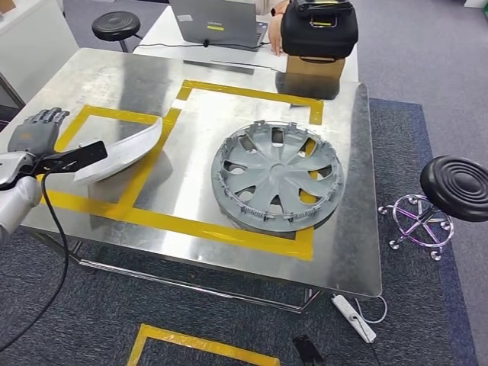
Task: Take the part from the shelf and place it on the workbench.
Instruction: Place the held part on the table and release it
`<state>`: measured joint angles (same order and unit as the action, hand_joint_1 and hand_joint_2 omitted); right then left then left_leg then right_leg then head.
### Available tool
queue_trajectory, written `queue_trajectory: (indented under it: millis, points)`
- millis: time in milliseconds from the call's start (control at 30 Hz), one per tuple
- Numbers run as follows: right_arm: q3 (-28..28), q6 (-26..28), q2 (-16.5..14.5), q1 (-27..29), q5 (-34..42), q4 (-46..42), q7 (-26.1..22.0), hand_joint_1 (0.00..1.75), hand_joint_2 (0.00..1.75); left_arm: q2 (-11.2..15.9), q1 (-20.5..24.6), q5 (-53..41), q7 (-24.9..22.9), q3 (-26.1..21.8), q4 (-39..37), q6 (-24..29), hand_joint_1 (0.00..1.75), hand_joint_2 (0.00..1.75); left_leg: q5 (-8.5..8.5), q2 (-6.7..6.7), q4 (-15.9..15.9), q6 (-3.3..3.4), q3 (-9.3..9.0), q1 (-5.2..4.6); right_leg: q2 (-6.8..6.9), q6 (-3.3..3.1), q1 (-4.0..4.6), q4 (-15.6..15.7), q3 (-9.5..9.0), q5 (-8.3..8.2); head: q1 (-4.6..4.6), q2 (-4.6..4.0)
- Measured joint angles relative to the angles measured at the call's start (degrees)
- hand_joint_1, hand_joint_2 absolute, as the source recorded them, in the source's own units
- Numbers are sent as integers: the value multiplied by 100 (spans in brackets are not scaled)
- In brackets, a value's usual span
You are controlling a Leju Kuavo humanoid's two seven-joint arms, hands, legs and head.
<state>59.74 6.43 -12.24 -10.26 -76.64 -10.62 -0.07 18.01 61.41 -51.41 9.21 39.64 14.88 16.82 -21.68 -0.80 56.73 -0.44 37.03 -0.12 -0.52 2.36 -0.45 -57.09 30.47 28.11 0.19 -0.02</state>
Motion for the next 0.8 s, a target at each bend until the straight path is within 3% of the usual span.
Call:
queue_trajectory:
  millis: [67, 133, 167, 233, 300, 333, 367, 400, 467, 533, 600, 667, 767, 800]
  points:
    - [0, 0, 0, -9, -6, 0, 0, 0, 0, 0, -8, 20, 72, -33, 1, -27, 0, 0, 4, 1, -10, 25, -6, -6, -2, 30, -12, 8, -7, -3, -2, 0]
    - [0, 0, 0, -26, -10, 1, -1, 0, 0, -2, -10, 30, 127, -54, 2, -45, 0, 0, 23, 12, -46, 55, -35, 24, 1, 62, -9, -116, 50, 94, 9, 0]
    - [0, 0, 0, -37, -12, 1, -2, 0, 0, -5, -11, 31, 142, -62, 2, -49, 0, 0, 28, 19, -64, 67, -50, 43, 3, 72, -8, -319, 145, 218, 22, 0]
    - [0, 0, 0, -48, -13, 1, -2, 0, 0, -15, -23, 31, 157, -68, 2, -71, 0, 0, 27, 32, -70, 76, -59, 56, 8, 89, -15, -1059, 509, 567, 47, 0]
    - [0, -1, 0, -46, -14, 0, -2, 0, 0, -35, -52, 29, 166, -67, 2, -110, 0, 0, 27, 36, -69, 73, -58, 61, 8, 107, -22, -1676, 854, 713, 53, 0]
    - [0, -1, 0, -45, -15, 0, -2, 0, 0, -45, -66, 26, 173, -67, 2, -126, 0, 0, 28, 36, -67, 65, -58, 69, 8, 113, -24, -1708, 905, 626, 56, 0]
    - [0, -2, 0, -47, -16, 0, -2, 0, 0, -54, -74, 19, 181, -68, 2, -139, 0, 0, 30, 35, -62, 48, -58, 82, 9, 119, -29, -1484, 829, 427, 55, 0]
    - [0, -2, 0, -51, -18, 0, -2, 0, 0, -59, -76, 10, 191, -68, 2, -147, 0, 0, 30, 34, -52, 20, -59, 98, 12, 127, -39, -1099, 664, 188, 57, 0]
    - [-1, -3, -2, -61, -19, 1, -2, 0, 0, -60, -68, -3, 201, -70, 2, -150, 0, 0, 39, 21, -28, -65, -43, 110, -4, 113, -39, -413, 327, -103, 61, 0]
    - [-1, -4, -4, -65, -20, 2, -1, 0, 0, -62, -60, -8, 207, -73, 2, -151, 0, 0, 79, 7, -22, -159, -23, 109, -31, 37, -18, -224, 243, -138, 66, 0]
    - [0, -4, -4, -65, -21, 2, 2, 0, 0, -63, -61, -16, 215, -74, 1, -152, 0, 0, 114, 5, -34, -239, -9, 126, -38, -79, -10, -222, 295, -184, 68, 0]
    - [0, -4, -4, -67, -24, 2, 2, 0, 0, -57, -61, -24, 221, -74, 1, -153, 0, 0, -99, 15, 164, -291, 85, 136, -34, -193, -16, -198, 348, -258, 47, 0]
    - [0, -4, -4, -63, -28, 2, 2, 0, 0, -54, -71, -30, 225, -74, 1, -158, 0, 0, -795, 22, 1248, -328, 473, 132, -26, -270, -3, -186, 472, -367, 22, 0]
    - [0, -4, -4, -61, -28, 2, 3, 0, 0, -55, -87, -33, 225, -74, 0, -161, 0, 0, -917, 22, 1539, -333, 549, 131, -24, -275, 4, -187, 519, -404, 22, 1]
